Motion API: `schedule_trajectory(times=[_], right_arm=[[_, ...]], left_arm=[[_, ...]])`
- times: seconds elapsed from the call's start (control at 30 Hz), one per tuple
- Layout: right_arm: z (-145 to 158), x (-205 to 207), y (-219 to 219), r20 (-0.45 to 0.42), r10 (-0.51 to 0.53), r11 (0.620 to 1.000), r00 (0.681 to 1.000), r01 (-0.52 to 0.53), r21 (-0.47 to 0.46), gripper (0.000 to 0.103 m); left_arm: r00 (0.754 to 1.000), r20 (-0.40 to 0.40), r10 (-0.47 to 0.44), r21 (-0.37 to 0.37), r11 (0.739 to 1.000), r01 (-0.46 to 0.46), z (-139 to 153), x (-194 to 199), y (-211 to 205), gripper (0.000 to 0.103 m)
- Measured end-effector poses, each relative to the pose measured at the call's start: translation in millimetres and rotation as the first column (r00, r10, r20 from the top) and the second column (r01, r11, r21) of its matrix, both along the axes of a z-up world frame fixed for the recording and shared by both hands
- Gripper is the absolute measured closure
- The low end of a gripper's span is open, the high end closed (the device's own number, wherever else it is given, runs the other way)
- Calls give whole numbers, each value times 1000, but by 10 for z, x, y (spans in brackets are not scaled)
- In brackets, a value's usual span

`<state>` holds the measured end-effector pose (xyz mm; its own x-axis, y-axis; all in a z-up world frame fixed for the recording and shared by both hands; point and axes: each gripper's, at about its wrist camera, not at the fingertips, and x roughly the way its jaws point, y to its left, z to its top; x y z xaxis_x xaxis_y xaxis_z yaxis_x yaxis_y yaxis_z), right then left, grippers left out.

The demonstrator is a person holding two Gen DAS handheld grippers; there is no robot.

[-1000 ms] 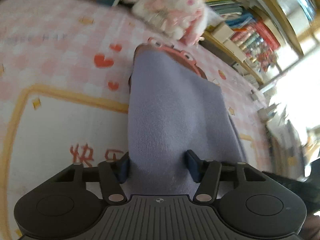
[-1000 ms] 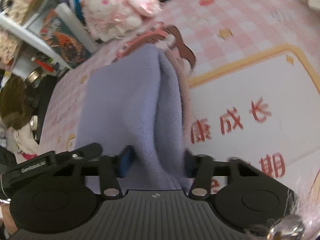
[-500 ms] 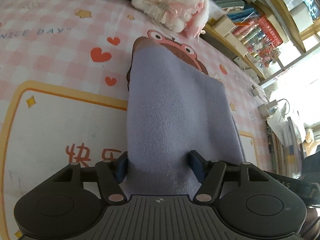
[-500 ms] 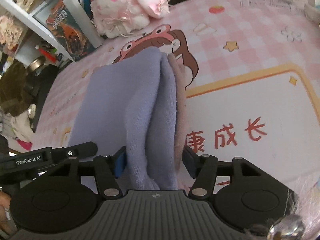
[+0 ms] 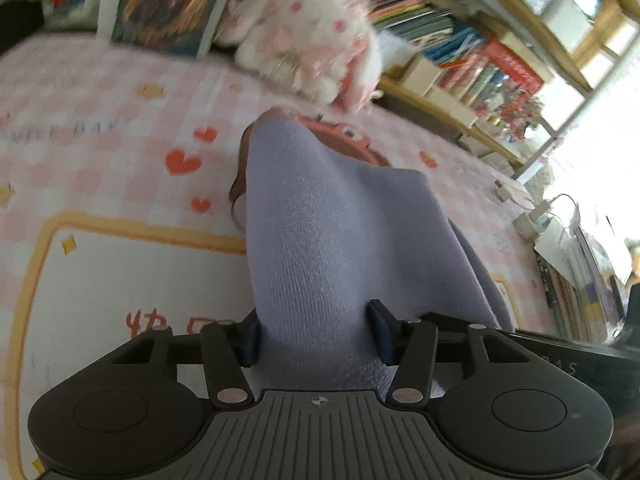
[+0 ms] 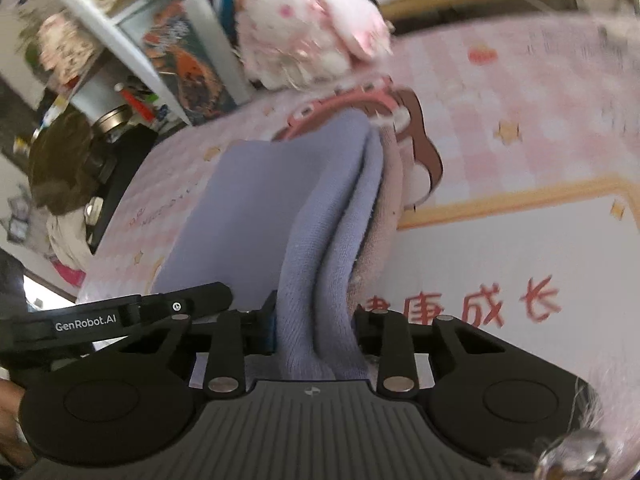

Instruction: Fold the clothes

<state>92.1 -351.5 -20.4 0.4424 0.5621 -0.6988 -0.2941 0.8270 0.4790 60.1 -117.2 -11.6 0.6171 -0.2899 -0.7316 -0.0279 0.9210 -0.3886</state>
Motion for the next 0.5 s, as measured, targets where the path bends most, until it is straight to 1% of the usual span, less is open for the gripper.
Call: schedule_trajectory(times=[0.1, 0.23, 0.3, 0.5], right_arm=[[93, -93, -28, 69, 7, 1000, 998, -7, -12, 75], [211, -203, -62, 152, 24, 999, 988, -20, -31, 75], [238, -242, -85, 172, 32, 999, 985, -26, -37, 75], [263, -316, -139, 189, 41, 998, 981, -33, -48, 75]], left_arm=[[999, 49, -5, 9, 1000, 5, 101, -70, -37, 52], [997, 80, -7, 8, 1000, 6, 170, -137, -78, 52], [996, 86, -8, 10, 1000, 7, 186, -164, -110, 52], [996, 91, -11, 17, 1000, 9, 203, -220, -176, 51]])
